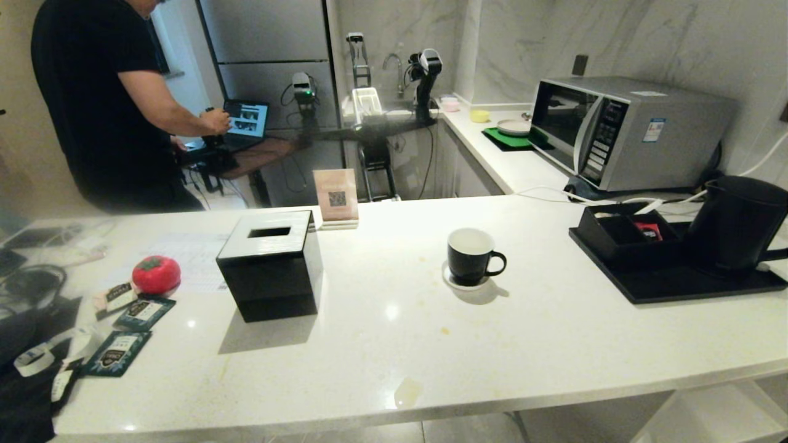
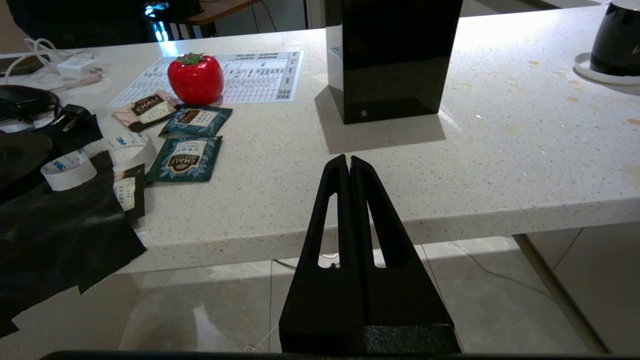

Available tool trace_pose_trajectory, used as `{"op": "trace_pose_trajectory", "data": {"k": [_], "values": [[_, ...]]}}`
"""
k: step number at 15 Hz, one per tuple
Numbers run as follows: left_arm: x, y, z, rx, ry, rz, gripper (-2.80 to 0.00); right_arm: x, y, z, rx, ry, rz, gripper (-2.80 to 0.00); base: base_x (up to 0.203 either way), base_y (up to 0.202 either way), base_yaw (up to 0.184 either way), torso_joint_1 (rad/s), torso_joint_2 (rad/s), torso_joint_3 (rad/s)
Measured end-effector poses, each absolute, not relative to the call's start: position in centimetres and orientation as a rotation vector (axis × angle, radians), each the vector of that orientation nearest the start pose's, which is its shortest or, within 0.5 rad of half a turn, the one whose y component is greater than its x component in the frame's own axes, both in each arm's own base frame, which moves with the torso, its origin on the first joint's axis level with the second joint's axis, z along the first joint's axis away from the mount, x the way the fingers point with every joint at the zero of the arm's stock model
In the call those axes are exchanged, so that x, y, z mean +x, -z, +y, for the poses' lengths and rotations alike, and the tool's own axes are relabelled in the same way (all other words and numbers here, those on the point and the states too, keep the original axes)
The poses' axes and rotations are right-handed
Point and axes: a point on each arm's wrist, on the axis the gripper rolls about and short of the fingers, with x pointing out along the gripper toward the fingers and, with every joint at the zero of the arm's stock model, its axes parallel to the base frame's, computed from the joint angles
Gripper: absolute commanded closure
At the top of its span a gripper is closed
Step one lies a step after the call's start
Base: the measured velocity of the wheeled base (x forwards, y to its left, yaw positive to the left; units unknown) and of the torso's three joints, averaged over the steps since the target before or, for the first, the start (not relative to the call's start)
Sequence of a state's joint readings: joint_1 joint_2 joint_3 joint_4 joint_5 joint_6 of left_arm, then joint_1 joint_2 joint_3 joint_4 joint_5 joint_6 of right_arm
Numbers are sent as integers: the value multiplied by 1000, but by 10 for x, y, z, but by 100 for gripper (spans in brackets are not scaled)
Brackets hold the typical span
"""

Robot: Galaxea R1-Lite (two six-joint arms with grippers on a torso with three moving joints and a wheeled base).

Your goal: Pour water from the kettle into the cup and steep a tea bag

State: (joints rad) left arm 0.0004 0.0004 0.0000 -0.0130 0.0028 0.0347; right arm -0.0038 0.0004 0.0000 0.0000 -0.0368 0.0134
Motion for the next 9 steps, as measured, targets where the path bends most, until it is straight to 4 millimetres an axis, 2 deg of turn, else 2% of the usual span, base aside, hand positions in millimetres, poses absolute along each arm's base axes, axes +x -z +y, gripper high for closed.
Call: {"op": "trace_pose_trajectory", "data": {"k": [9], "values": [[-23,-77,0,34,-5,-12,0,-23,-75,-1,14,40,0,0,0,0,0,0,0,0]]}}
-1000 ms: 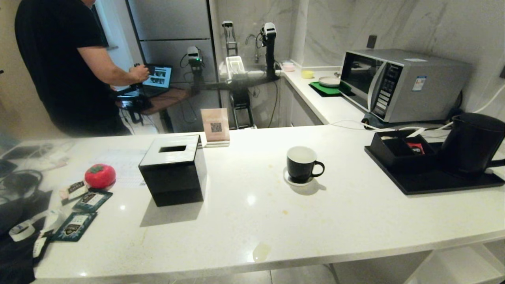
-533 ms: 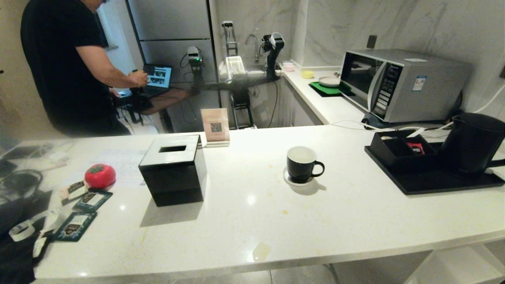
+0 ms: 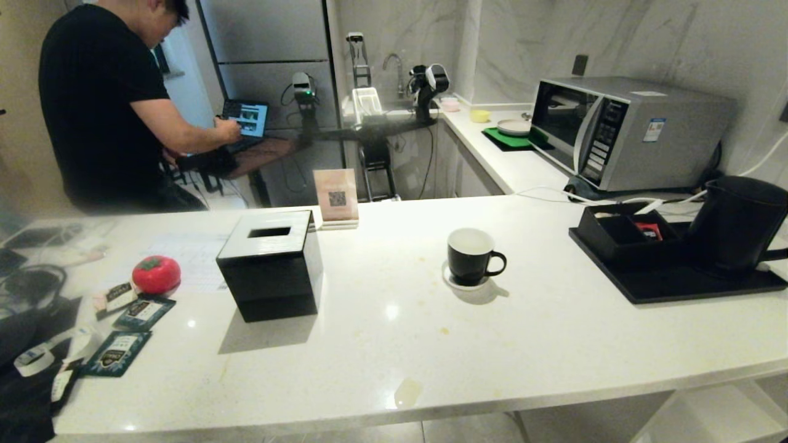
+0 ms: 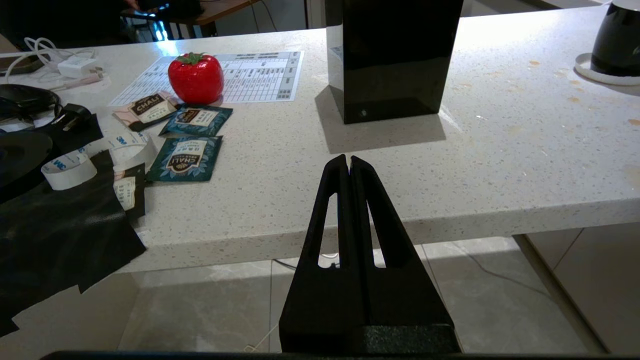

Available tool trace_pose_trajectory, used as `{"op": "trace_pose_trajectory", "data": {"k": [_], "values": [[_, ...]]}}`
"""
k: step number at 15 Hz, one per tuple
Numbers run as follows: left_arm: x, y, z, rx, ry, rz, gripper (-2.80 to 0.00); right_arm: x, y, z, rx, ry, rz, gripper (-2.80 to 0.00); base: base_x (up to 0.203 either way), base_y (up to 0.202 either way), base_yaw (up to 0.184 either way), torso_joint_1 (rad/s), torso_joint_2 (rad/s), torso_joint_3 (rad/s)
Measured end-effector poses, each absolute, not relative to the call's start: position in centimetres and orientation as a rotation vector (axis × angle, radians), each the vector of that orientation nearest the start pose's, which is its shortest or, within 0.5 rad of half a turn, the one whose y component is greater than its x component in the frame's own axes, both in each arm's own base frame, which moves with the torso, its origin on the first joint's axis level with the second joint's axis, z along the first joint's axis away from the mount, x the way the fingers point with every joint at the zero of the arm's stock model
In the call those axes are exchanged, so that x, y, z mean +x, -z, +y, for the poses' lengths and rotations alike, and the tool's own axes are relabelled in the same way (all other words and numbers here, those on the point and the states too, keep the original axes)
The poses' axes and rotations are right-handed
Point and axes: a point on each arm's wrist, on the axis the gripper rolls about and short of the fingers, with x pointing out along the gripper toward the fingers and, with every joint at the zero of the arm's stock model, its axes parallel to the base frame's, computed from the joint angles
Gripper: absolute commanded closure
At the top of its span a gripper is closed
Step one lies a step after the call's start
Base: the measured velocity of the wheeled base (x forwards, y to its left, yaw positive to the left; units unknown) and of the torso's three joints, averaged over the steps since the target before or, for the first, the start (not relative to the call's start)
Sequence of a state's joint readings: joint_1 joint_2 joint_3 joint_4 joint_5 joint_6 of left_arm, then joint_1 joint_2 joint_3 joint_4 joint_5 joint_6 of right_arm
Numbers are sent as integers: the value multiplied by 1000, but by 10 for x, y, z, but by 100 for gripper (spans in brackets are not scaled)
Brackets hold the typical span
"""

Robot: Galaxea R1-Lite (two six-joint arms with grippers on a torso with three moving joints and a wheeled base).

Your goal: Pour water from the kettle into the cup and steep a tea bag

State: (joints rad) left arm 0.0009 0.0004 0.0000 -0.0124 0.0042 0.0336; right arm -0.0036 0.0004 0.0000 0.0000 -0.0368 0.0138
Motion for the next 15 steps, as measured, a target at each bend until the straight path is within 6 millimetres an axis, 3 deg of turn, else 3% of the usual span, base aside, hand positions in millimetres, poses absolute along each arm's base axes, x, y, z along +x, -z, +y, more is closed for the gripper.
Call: {"op": "trace_pose_trajectory", "data": {"k": [15], "values": [[-23,-77,0,33,-5,-12,0,-23,-76,-1,73,67,-7,0,0,0,0,0,0,0]]}}
